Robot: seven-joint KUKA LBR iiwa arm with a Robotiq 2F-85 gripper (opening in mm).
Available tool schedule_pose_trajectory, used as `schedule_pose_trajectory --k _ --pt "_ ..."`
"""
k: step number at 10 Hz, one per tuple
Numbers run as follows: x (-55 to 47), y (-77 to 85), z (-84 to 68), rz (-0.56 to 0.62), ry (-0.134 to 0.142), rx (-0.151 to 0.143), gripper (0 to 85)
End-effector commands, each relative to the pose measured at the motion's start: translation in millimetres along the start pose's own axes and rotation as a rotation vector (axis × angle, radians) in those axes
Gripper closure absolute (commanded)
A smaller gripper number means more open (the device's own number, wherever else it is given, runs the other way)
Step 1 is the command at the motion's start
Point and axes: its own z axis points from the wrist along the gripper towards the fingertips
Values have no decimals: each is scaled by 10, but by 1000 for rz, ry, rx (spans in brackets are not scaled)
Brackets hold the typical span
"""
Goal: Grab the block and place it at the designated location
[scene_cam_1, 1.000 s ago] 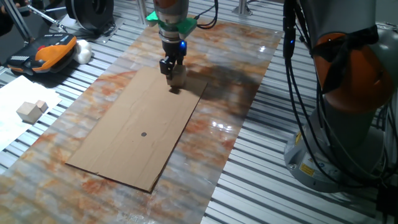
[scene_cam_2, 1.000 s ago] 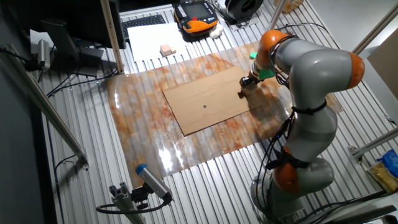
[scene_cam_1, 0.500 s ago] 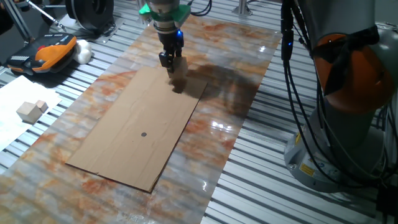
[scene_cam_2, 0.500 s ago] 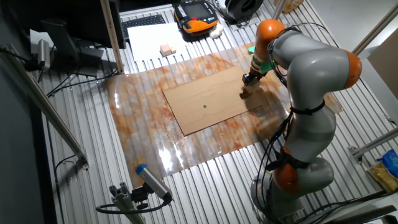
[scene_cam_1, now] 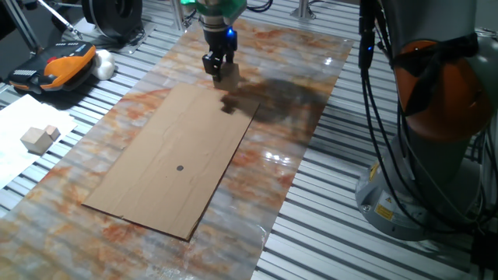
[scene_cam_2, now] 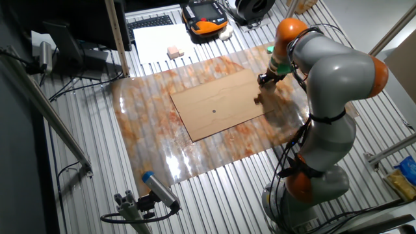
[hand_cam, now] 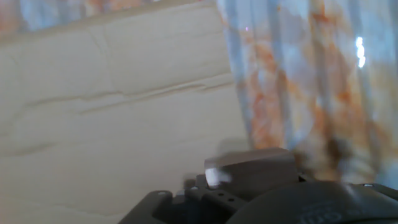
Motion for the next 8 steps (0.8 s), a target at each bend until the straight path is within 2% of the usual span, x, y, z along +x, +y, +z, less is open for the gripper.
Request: schedule_pose_trajectory --k 1,2,3,4,5,6,7,8 --pt "67 79 -33 61 1 3 850" --pt "114 109 -30 145 5 -29 850" --pt "114 109 -30 207 4 -61 850" --pt "114 109 -30 224 -7 -41 850" --pt "114 109 -30 231 -5 -32 850" --pt "114 109 -30 216 -7 -6 850" --pt "114 109 -30 184 -16 48 850" --pt "114 109 -30 165 -24 72 850"
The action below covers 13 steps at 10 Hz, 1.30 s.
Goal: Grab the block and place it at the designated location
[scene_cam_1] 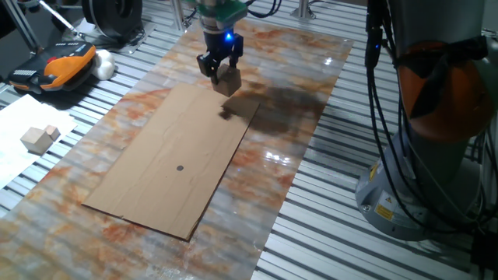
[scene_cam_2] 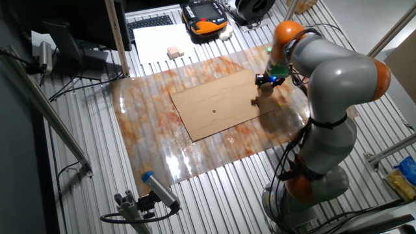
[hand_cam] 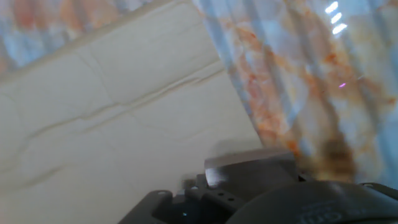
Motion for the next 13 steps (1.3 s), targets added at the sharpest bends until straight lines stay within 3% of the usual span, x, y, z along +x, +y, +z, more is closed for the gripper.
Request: schedule_pose_trajectory --k 1,2,3,4,5,6,7,8,11,12,13 --pt "-1 -1 1 -10 6 -12 850" --pt "-1 -1 1 -11 25 -41 850" --pt "-1 -1 1 -44 9 -51 850" --pt "-1 -1 1 -15 9 -77 850" --pt "-1 -1 1 14 -20 -65 850" --pt "-1 -1 1 23 -77 1 850" --pt "-1 -1 1 22 -61 -39 850" --pt "-1 -1 1 32 -14 -80 850" --pt "-1 -1 1 33 3 -82 850" --pt "-19 57 -10 56 8 -101 850" --pt "-75 272 -60 82 26 -131 850"
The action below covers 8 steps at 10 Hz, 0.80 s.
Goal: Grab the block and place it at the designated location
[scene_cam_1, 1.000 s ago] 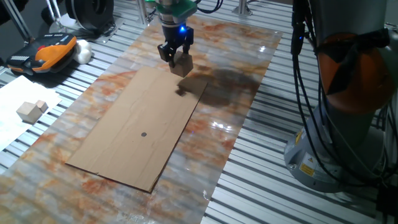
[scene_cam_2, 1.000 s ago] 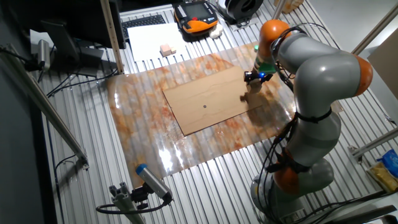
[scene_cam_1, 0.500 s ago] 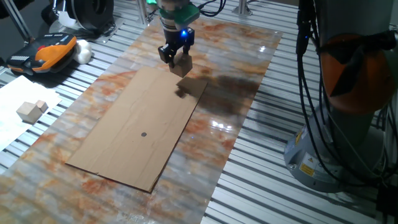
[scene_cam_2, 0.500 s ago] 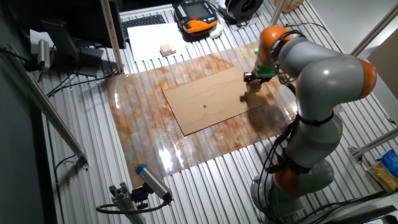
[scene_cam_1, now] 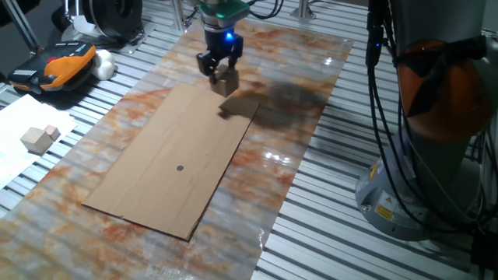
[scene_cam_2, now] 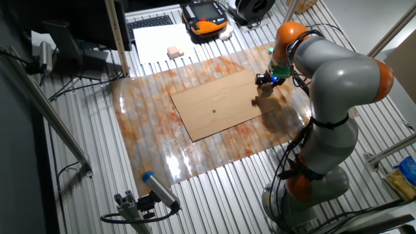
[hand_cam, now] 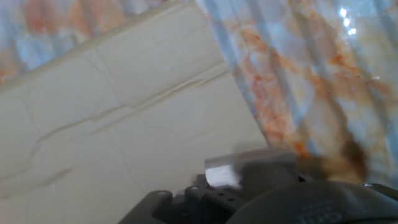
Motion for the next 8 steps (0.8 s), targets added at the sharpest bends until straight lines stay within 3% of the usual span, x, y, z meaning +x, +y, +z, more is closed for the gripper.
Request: schedule_pose_trajectory --k 1,3,4,6,8 --pt "0 341 -32 9 23 -8 850" --pt "55 875 -145 34 60 6 850" --pt "132 1115 -151 54 74 7 850" --pt "395 1506 -22 98 68 -18 850" --pt "637 1728 48 124 56 2 850"
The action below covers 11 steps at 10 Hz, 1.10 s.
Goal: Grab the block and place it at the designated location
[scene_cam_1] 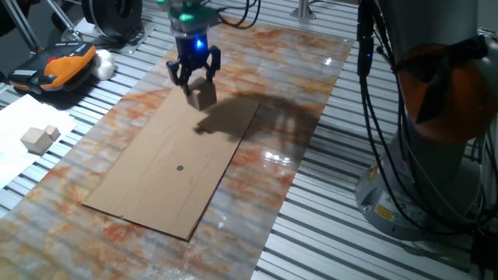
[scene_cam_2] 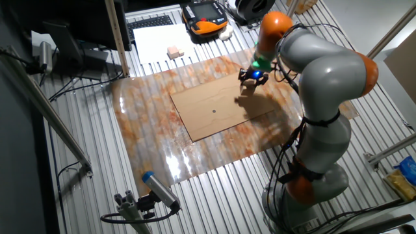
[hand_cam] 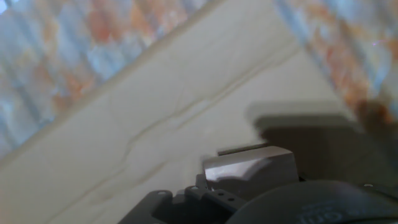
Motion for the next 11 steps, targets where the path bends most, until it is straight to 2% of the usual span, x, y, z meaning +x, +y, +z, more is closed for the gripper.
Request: schedule_pose_trajectory --k 1,3,4,5,7,8,10,11 --pt "601 953 80 18 -2 2 850" --pt "807 1049 143 50 -8 -5 850" --pt "870 1066 200 65 -15 -7 850" --pt "888 1074 228 76 -20 -1 850" --pt "876 1067 215 91 -19 -3 850" --pt "848 1061 205 91 -21 9 850" --pt "763 1056 203 121 -10 2 850" --pt "750 1062 222 124 -14 11 850"
